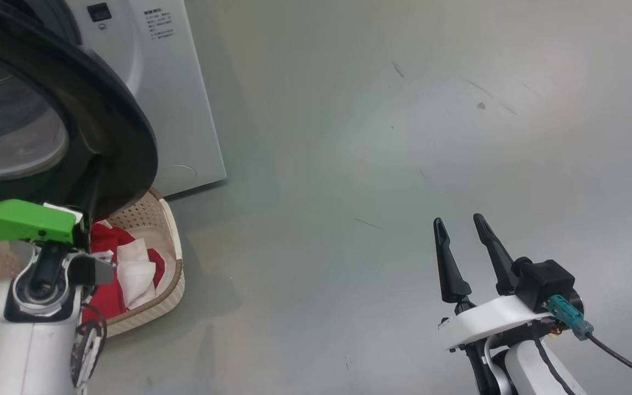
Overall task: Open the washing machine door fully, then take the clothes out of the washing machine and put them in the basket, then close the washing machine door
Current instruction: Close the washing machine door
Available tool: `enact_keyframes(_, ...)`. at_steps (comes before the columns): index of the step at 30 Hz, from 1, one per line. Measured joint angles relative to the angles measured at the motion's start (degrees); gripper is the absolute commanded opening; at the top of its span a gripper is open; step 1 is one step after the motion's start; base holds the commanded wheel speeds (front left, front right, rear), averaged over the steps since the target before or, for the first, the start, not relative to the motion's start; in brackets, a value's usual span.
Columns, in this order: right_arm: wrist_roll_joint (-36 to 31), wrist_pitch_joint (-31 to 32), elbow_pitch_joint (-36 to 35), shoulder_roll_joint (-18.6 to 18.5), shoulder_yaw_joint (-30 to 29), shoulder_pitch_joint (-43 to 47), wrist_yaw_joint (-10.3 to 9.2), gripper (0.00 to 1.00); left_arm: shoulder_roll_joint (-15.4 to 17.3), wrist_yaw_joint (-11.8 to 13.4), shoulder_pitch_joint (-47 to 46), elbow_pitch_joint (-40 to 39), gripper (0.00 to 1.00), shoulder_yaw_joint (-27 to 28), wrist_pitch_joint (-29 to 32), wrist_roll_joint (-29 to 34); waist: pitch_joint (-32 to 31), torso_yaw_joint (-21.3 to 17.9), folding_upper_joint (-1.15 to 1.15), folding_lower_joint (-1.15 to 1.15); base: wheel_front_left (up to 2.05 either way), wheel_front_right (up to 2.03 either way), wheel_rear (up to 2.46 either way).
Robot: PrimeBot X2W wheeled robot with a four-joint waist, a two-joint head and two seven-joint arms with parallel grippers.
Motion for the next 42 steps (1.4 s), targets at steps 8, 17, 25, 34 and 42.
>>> enact_keyframes(8, -1.6, 0.0, -0.2, 0.0, -1.9, 0.4, 0.7, 1.0, 3.0, -5.2, 4.4, 0.5, 0.0, -6.2, -0.5, 9.8, -2.6, 3.7, 0.0, 0.0, 0.0, 0.0, 0.0)
enact_keyframes(17, -2.0, 0.0, -0.1, -0.7, -3.6, 2.6, 2.01, 1.0, 4.2, -5.9, 8.8, -2.1, 0.0, -10.4, -4.9, 17.3, -6.1, 8.4, 0.0, 0.0, 0.0, 0.0, 0.0)
enact_keyframes(25, -2.3, 0.0, 0.0, -0.9, -4.4, 4.5, 3.02, 1.0, 5.4, -5.9, 13.6, -3.7, 0.0, -12.4, -12.8, 24.9, -9.0, 12.8, 0.0, 0.0, 0.0, 0.0, 0.0)
enact_keyframes(34, -2.7, 0.0, 0.1, -0.9, -4.9, 5.9, 3.88, 1.0, 8.2, -5.9, 16.8, -7.0, 0.0, -18.1, -20.5, 35.2, -11.4, 17.4, 0.0, 0.0, 0.0, 0.0, 0.0)
enact_keyframes(42, -3.3, 0.0, 0.4, -0.9, -4.7, 6.5, 5.02, 1.0, 11.3, -6.0, 20.0, -6.7, 0.0, -20.8, -26.8, 44.5, -12.6, 20.2, 0.0, 0.0, 0.0, 0.0, 0.0)
